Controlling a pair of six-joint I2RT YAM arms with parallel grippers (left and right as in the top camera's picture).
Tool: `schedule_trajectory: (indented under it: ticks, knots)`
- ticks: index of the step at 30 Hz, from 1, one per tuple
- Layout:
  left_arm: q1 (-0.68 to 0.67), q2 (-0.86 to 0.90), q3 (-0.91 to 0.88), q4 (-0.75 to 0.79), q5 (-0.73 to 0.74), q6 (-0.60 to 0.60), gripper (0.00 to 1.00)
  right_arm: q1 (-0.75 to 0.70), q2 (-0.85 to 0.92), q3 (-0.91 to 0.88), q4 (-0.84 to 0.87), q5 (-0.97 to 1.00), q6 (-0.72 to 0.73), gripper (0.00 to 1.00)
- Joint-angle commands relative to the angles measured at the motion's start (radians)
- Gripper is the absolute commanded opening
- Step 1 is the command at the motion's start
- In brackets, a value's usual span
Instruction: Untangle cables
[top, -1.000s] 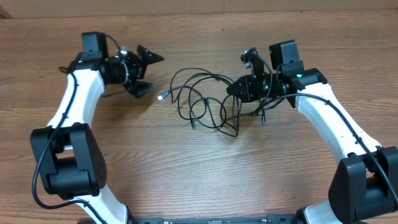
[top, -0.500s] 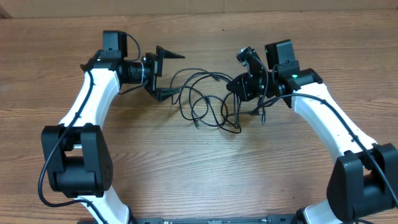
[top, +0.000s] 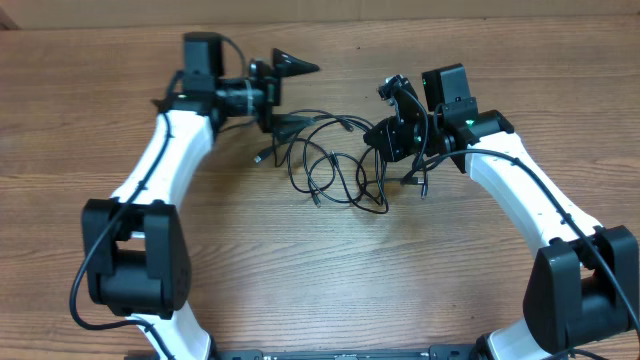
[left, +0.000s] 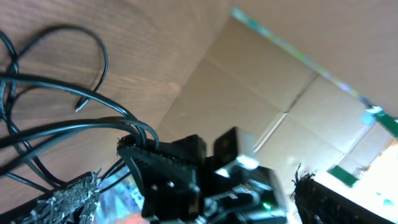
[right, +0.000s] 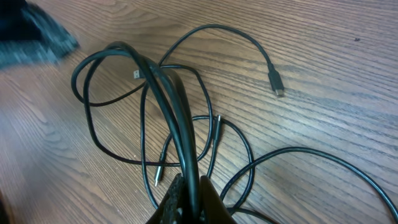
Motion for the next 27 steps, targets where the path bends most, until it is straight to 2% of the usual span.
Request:
schedule_trajectory:
  ticks: [1,6,10,16,17,21,22,24,27]
  knots:
    - [-0.098,-0.012,0.004,-0.018,-0.132,-0.051,0.99,0.006,0.003,0.004,0.006,-0.044,0.005,0.04]
    - [-0.186,-0.011,0.004,-0.038,-0.320,-0.110,0.89,0.006,0.003,0.004,-0.012,-0.085,0.023,0.04]
    - [-0.215,-0.011,0.004,-0.126,-0.475,-0.127,0.84,0.006,0.003,0.004,-0.046,-0.117,0.023,0.04]
    - [-0.213,-0.011,0.004,-0.218,-0.563,-0.127,0.80,0.006,0.001,0.005,-0.085,-0.174,0.023,0.04]
    - [-0.213,-0.011,0.004,-0.218,-0.571,-0.126,0.75,0.006,0.000,0.005,-0.085,-0.213,0.023,0.04]
    - [-0.215,-0.011,0.004,-0.218,-0.599,-0.126,0.46,0.006,-0.005,0.005,-0.081,-0.350,0.023,0.04]
    - [-0.215,-0.011,0.004,-0.220,-0.609,-0.122,0.42,0.006,-0.008,0.005,-0.082,-0.376,0.023,0.04]
    - [-0.215,-0.011,0.004,-0.230,-0.649,-0.094,0.31,0.005,-0.012,0.005,-0.086,-0.408,0.023,0.04]
    - [-0.208,-0.011,0.004,-0.243,-0.699,0.002,0.05,0.005,-0.017,0.005,-0.101,-0.399,0.023,0.04]
